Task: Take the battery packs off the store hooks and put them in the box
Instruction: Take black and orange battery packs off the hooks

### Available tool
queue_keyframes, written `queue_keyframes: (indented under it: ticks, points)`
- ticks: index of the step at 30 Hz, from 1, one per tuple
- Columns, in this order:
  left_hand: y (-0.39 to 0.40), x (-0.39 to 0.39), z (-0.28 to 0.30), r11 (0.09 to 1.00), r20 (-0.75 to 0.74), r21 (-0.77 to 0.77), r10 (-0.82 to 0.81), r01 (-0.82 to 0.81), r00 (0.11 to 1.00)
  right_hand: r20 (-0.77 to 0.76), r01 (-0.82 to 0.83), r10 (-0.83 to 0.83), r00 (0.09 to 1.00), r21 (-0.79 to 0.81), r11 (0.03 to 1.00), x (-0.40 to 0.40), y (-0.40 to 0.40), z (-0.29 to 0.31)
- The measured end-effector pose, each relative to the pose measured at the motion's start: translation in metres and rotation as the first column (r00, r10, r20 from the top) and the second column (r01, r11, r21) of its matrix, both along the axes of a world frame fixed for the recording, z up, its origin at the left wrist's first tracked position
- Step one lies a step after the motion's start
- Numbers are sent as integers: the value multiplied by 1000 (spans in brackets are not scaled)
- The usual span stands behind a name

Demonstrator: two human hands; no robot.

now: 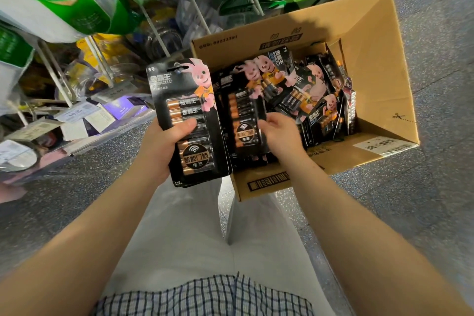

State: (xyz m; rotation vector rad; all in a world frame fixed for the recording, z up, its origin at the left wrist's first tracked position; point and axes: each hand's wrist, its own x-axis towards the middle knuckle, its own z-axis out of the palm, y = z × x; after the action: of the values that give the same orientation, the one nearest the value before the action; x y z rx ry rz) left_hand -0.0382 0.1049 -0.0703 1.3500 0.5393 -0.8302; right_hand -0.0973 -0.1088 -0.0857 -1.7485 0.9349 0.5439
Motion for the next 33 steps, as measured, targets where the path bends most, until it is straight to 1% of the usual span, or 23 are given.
queue_keyframes:
  ticks: [2, 4, 8, 10, 12, 15, 18, 20, 24, 26, 27, 28, 29, 30, 31, 32, 33]
  points:
    - [-1, 0, 1, 1000, 0, -4, 1, -1, 1000, 48, 95, -97, 994, 52, 994, -2, -16, 19]
    - [-4, 1, 4, 1000, 3, -8, 7, -7, 1000, 102, 148, -161, 982, 122, 981, -1, -27, 38]
    - [-10, 0, 9, 999, 34, -34, 13, -12, 999, 178, 132, -197, 964, 320, 938, 4, -31, 69]
    - [-13, 0, 10, 998, 42, -58, 18, -15, 999, 170, 70, -143, 975, 378, 923, 6, -25, 74]
    - [-16, -1, 9, 997, 53, -73, 35, -31, 998, 129, 15, -65, 990, 352, 936, 6, -11, 71]
    - [-18, -2, 5, 996, 91, -74, 50, -43, 995, 119, -128, 103, 988, 229, 965, 4, 17, 59]
    - [-16, -3, 4, 999, 123, -44, 21, -16, 992, 118, -280, 269, 956, 92, 956, 5, 34, 55]
    - [-14, -3, 4, 999, 149, -38, -7, 13, 989, 114, -334, 332, 936, -1, 943, 8, 35, 56]
    - [-13, 0, 5, 996, 147, -64, -46, 56, 988, 94, -441, 442, 892, -37, 897, 17, 27, 59]
    - [-13, 2, 4, 996, 140, -65, -50, 59, 989, 90, -509, 507, 857, -11, 861, 21, 22, 61]
    - [-14, 3, 3, 996, 132, -69, -54, 64, 990, 84, -496, 494, 866, 14, 868, 24, 17, 60]
    - [-13, 4, 3, 995, 117, -72, -55, 64, 992, 83, -423, 420, 904, 28, 906, 26, 10, 56]
    - [-13, 5, 3, 995, 99, -71, -56, 63, 993, 93, -283, 280, 955, 20, 959, 28, 1, 50]
    - [-12, 6, 3, 996, 85, -67, -56, 62, 995, 111, -98, 99, 989, -13, 995, 32, -9, 41]
    - [-11, 5, 3, 996, 81, -65, -58, 63, 995, 132, 76, -68, 989, -61, 995, 35, -21, 31]
    - [-10, 6, 2, 995, 81, -67, -64, 69, 995, 144, 188, -171, 975, -110, 976, 40, -31, 20]
    - [-10, 5, 3, 994, 80, -75, -72, 78, 994, 140, 227, -206, 969, -161, 960, 45, -39, 10]
